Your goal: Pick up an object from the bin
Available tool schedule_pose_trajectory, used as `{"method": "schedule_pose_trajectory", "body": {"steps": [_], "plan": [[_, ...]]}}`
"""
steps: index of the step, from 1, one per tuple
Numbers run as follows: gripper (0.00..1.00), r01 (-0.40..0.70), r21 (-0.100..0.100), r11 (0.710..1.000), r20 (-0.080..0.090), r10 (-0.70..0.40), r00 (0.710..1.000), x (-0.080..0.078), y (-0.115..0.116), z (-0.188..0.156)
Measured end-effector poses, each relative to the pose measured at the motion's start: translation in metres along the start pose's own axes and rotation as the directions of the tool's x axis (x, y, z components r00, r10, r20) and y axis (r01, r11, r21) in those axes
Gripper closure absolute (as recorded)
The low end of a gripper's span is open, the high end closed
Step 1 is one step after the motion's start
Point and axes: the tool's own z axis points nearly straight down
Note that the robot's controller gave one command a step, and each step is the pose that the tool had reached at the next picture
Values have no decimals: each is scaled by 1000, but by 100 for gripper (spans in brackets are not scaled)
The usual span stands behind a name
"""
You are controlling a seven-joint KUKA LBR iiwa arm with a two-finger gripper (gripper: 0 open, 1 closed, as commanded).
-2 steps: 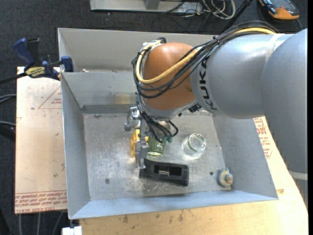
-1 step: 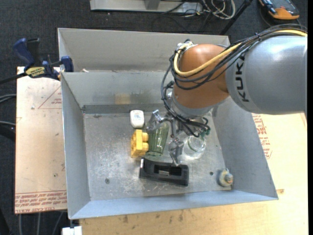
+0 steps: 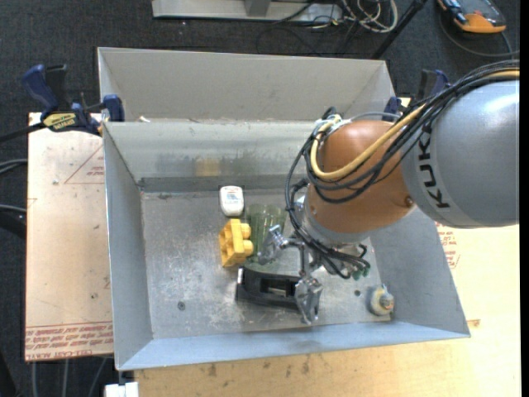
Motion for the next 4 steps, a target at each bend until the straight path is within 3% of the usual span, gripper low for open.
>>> {"method": "schedule_pose_trajectory", "body": {"steps": [1, 2, 4], "plan": [[0, 45, 15, 999, 55, -46, 997, -7, -16, 62], [100, 48, 2, 999, 7, -48, 999, 7, -14, 75], [100, 48, 1, 999, 2, -48, 999, 7, -13, 72]]}}
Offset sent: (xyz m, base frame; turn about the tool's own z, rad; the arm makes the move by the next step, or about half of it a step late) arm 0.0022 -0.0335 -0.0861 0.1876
